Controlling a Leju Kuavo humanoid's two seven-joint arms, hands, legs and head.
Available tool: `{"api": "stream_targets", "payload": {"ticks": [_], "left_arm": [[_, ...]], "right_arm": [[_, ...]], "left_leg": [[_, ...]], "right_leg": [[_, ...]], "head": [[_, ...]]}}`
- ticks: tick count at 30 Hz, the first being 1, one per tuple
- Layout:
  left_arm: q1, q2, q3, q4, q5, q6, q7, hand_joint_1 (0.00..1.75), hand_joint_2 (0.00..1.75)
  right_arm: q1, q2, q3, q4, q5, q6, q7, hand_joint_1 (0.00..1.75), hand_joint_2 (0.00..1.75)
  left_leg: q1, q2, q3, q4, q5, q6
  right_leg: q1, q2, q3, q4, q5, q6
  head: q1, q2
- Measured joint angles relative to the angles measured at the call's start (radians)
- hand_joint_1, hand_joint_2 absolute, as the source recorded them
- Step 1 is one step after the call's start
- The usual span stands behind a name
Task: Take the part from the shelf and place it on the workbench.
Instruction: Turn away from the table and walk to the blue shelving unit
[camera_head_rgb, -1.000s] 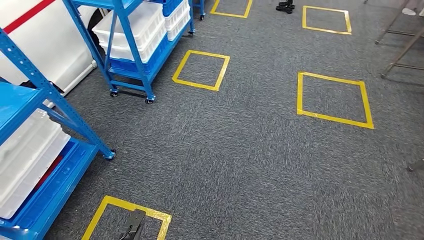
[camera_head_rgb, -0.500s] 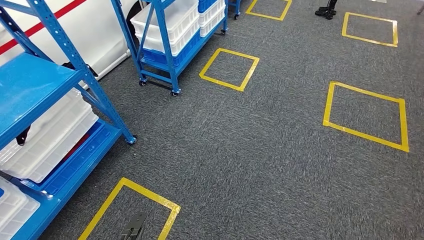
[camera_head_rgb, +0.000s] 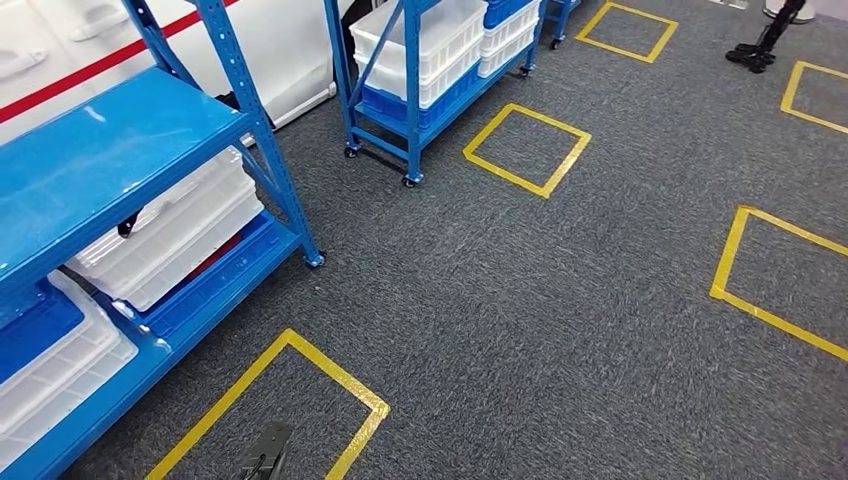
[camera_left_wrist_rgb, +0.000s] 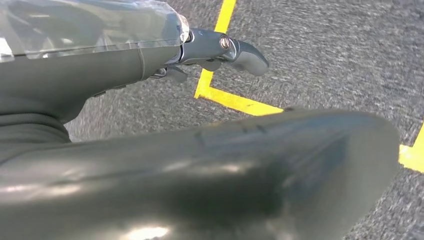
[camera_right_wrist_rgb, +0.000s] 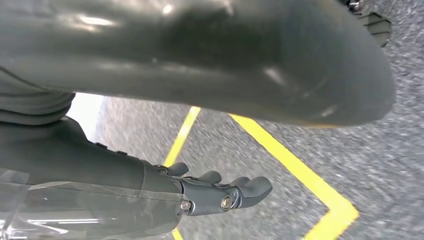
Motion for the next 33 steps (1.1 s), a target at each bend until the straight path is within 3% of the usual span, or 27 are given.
{"api": "stream_targets", "payload": {"ticks": [2,4,6,8,10,11,12,13,15,17,19,21,23,25,26,27,28,30,32,33], "left_arm": [[0.0,-0.001,0.0,0.0,0.0,0.0,-0.004,0.0,0.0],[0.005,-0.002,0.0,0.0,0.0,-0.001,-0.007,0.0,0.0],[0.008,-0.002,0.0,0.0,0.0,-0.002,-0.007,0.0,0.0],[0.007,-0.003,0.0,0.0,-0.001,-0.004,-0.007,0.0,0.0],[0.008,-0.004,0.0,0.0,-0.003,-0.005,-0.006,0.0,0.0],[0.011,-0.004,0.0,0.0,-0.004,-0.006,-0.005,0.0,0.0],[0.014,-0.004,0.0,0.0,-0.006,-0.006,-0.005,0.0,0.0],[0.016,-0.004,0.0,0.0,-0.008,-0.006,-0.004,0.0,0.0],[0.016,-0.003,0.0,0.0,-0.014,-0.006,-0.002,0.0,0.0],[0.014,-0.003,0.0,0.0,-0.021,-0.007,0.0,0.0,0.0],[0.015,-0.002,0.0,0.0,-0.027,-0.009,0.003,0.0,0.0],[0.016,-0.001,0.0,0.0,-0.033,-0.01,0.007,0.0,0.0],[0.011,-0.001,0.0,0.0,-0.035,-0.009,0.009,0.0,0.0],[0.007,0.0,0.0,0.0,-0.033,-0.008,0.009,0.0,0.0],[0.008,0.0,0.0,0.0,-0.03,-0.008,0.008,0.0,0.0],[0.009,0.001,0.0,0.0,-0.028,-0.008,0.007,0.0,0.0],[0.011,0.001,0.0,0.0,-0.026,-0.008,0.006,0.0,0.0],[0.012,0.002,0.001,0.0,-0.023,-0.007,0.003,0.0,0.0],[0.011,0.002,0.001,0.0,-0.02,-0.004,0.002,0.0,0.0],[0.012,0.002,0.001,0.0,-0.018,-0.002,0.002,0.0,0.0]], "right_arm": [[0.0,-0.001,0.0,0.0,0.003,-0.003,0.0,0.0,0.0],[-0.001,-0.002,-0.001,0.0,0.006,-0.005,0.0,0.0,0.0],[-0.001,-0.003,-0.001,0.0,0.007,-0.009,0.001,0.0,0.0],[0.002,-0.006,-0.001,0.0,0.009,-0.013,0.001,0.0,0.0],[0.006,-0.01,-0.002,0.0,0.01,-0.015,0.0,0.0,0.0],[0.006,-0.011,-0.003,0.0,0.011,-0.016,0.0,0.0,0.0],[0.006,-0.012,-0.004,0.0,0.011,-0.017,-0.001,0.0,0.0],[0.006,-0.012,-0.005,0.0,0.011,-0.018,-0.002,0.0,0.0],[0.007,-0.012,-0.008,0.0,0.011,-0.02,-0.005,0.0,0.0],[0.008,-0.014,-0.01,0.0,0.011,-0.021,-0.009,0.0,0.0],[0.008,-0.016,-0.012,0.0,0.012,-0.022,-0.013,0.0,0.0],[0.007,-0.018,-0.013,0.0,0.014,-0.022,-0.017,0.0,0.0],[0.01,-0.02,-0.015,0.0,0.019,-0.02,-0.02,0.0,0.0],[0.013,-0.02,-0.015,0.0,0.024,-0.017,-0.021,0.0,0.0],[0.014,-0.021,-0.015,0.0,0.027,-0.016,-0.02,0.0,0.0],[0.015,-0.021,-0.015,0.0,0.03,-0.014,-0.019,0.0,0.0],[0.014,-0.021,-0.015,0.0,0.034,-0.012,-0.017,0.0,0.0],[0.013,-0.022,-0.015,0.0,0.039,-0.011,-0.015,0.0,0.0],[0.012,-0.023,-0.015,0.0,0.042,-0.009,-0.013,0.0,0.0],[0.011,-0.023,-0.015,0.0,0.044,-0.007,-0.012,0.0,0.0]], "left_leg": [[0.001,-0.02,-0.007,0.003,0.002,-0.013],[0.004,-0.032,-0.014,0.001,0.005,-0.026],[0.003,0.007,-0.033,0.035,-0.02,-0.034],[0.004,0.063,-0.083,0.145,-0.081,-0.039],[0.007,0.079,-0.138,0.265,-0.13,-0.043],[0.007,0.082,-0.146,0.286,-0.13,-0.044],[0.007,0.086,-0.132,0.266,-0.112,-0.044],[0.007,0.094,-0.1,0.209,-0.081,-0.042],[-0.001,0.146,-0.024,0.07,-0.031,-0.03],[-0.01,0.178,0.006,0.005,-0.018,-0.017],[-0.012,0.156,0.004,0.0,-0.015,-0.007],[-0.008,0.132,0.006,-0.008,-0.008,0.005],[-0.004,0.107,0.006,-0.012,-0.001,0.014],[-0.005,0.079,0.003,-0.012,0.002,0.017],[-0.005,0.065,0.003,-0.011,0.002,0.018],[-0.005,0.05,0.003,-0.01,0.002,0.017],[-0.004,0.036,0.004,-0.009,0.002,0.015],[-0.004,0.011,0.002,-0.002,0.001,0.009],[-0.005,-0.01,-0.006,0.003,0.001,-0.002],[-0.004,-0.02,-0.009,0.004,0.003,-0.009]], "right_leg": [[0.001,0.024,0.018,-0.046,0.009,-0.004],[0.003,0.003,0.018,-0.051,0.013,-0.015],[0.002,-0.021,0.02,-0.06,0.019,-0.031],[0.004,-0.049,0.021,-0.064,0.02,-0.041],[0.009,-0.079,0.02,-0.063,0.018,-0.044],[0.011,-0.092,0.02,-0.063,0.017,-0.044],[0.012,-0.104,0.022,-0.063,0.016,-0.043],[0.012,-0.116,0.024,-0.063,0.014,-0.042],[0.015,-0.138,0.03,-0.062,0.009,-0.035],[0.02,-0.16,0.034,-0.06,0.005,-0.025],[0.02,-0.178,0.039,-0.061,0.001,-0.014],[0.015,-0.139,0.034,-0.037,-0.021,-0.002],[0.01,-0.074,-0.009,0.057,-0.078,0.005],[0.008,-0.053,-0.071,0.177,-0.127,0.009],[0.007,-0.052,-0.088,0.205,-0.128,0.01],[0.006,-0.051,-0.088,0.197,-0.107,0.01],[0.005,-0.047,-0.071,0.154,-0.071,0.009],[0.001,-0.008,-0.017,0.027,-0.001,0.005],[0.0,0.024,0.01,-0.042,0.022,0.002],[0.002,0.023,0.011,-0.048,0.02,-0.001]], "head": [[0.0,0.0],[0.0,0.0],[-0.001,0.0],[-0.001,0.0],[-0.001,0.0],[-0.001,0.0],[-0.001,0.0],[-0.001,0.0],[-0.001,0.0],[-0.001,0.0],[-0.001,0.0],[0.0,0.0],[0.0,0.0],[0.0,0.0],[0.0,0.0],[0.0,0.0],[0.0,0.0],[0.0,0.0],[0.0,0.0],[0.0,0.0]]}}
